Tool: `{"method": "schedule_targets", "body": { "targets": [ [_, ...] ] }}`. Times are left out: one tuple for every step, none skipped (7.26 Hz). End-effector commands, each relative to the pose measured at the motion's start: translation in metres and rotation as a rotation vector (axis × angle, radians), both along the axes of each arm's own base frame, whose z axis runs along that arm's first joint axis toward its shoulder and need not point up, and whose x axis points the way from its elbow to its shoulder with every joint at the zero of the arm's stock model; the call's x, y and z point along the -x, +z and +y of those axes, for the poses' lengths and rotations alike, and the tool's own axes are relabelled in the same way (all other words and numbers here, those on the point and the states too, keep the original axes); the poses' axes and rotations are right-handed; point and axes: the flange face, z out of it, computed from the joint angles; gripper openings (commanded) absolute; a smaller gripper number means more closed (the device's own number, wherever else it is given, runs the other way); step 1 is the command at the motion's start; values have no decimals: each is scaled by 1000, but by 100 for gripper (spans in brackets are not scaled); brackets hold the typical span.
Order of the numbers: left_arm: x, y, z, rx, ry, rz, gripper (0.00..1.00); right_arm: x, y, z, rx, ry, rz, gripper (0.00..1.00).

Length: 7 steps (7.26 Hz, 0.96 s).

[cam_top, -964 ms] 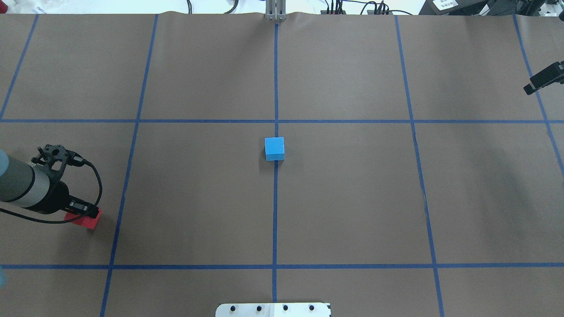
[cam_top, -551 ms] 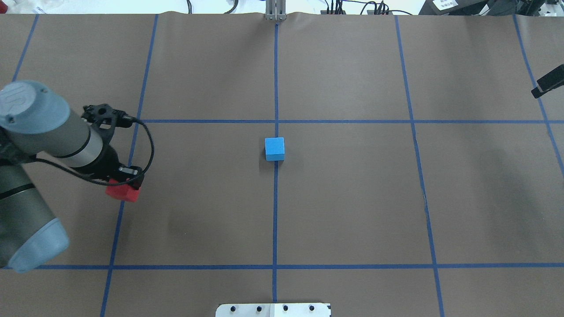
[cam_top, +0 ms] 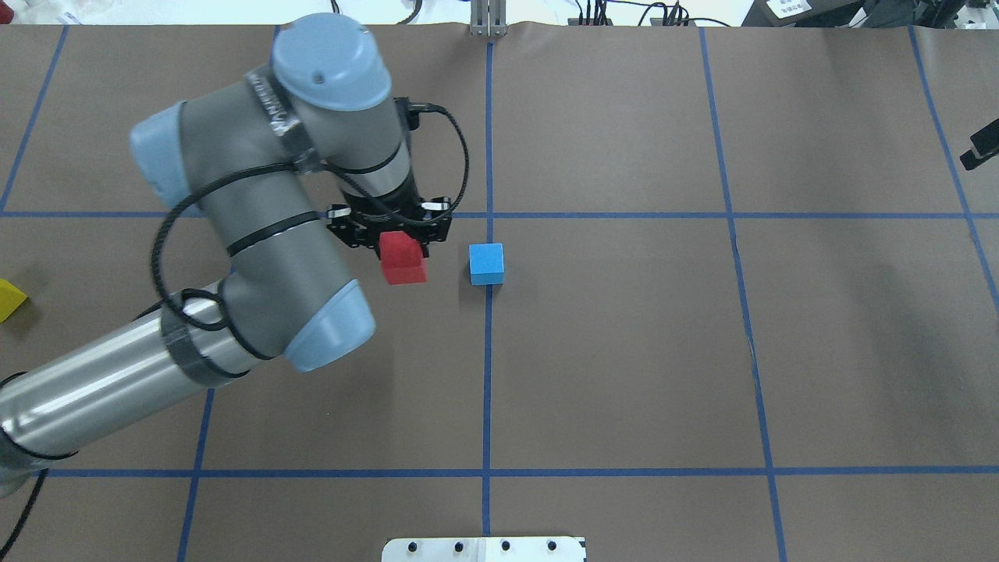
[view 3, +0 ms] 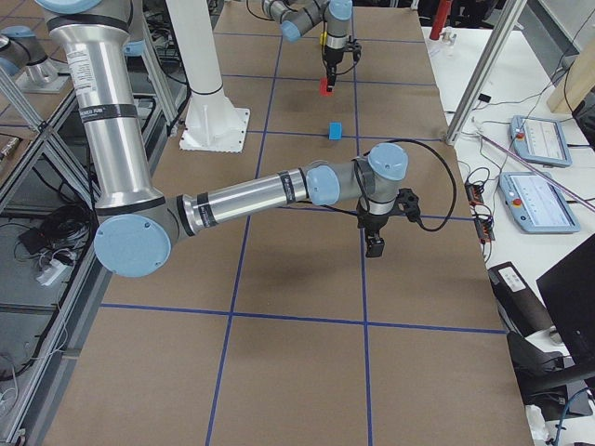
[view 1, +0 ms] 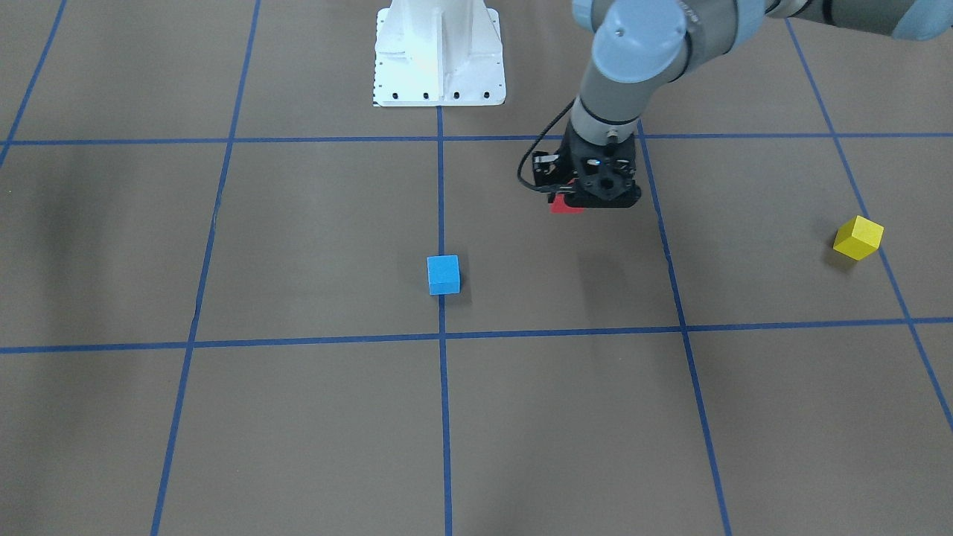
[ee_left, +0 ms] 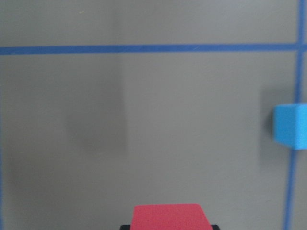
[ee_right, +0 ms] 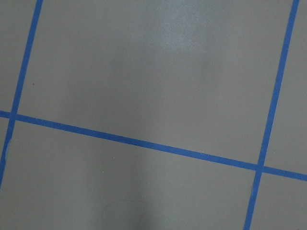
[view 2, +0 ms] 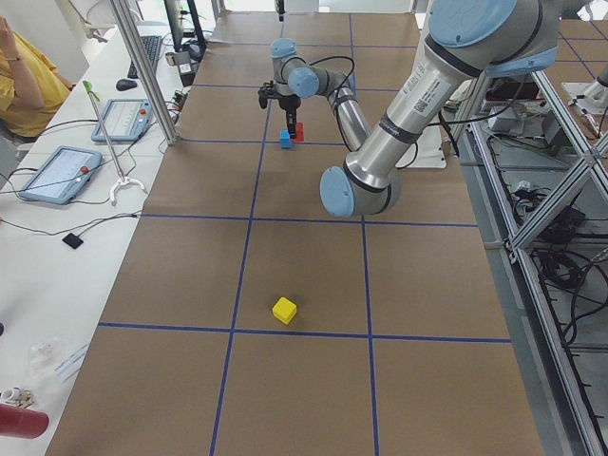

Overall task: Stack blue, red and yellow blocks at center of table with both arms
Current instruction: 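Carry the red cube with the left gripper onto the blue cube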

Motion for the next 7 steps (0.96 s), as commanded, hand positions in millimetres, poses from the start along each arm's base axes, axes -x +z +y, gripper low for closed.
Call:
{"method": "schedule_targets", "body": {
  "targets": [
    [-60, -39, -21, 17, -22, -26, 0, -2, 4, 2, 3, 1, 2, 100],
    [-73, -32, -26, -21, -26, -1, 0, -5, 11, 8, 11, 5, 5, 100],
    [-92, -24, -19, -57, -20, -2, 0, -11, 14, 11, 13, 13, 4, 100],
    [-104, -21, -11, -83, -23, -13, 0, -11, 14, 11, 14, 12, 3, 100],
    [-103, -22, -10, -88, -22, -8, 0, -11, 14, 11, 14, 12, 3, 100],
    [-103, -19, -15, -131, -52, -6, 0, -11, 14, 11, 15, 13, 3, 100],
    [-103, -18, -17, -161, -44, -14, 0, -10, 14, 11, 15, 12, 3, 100]
  ]
}}
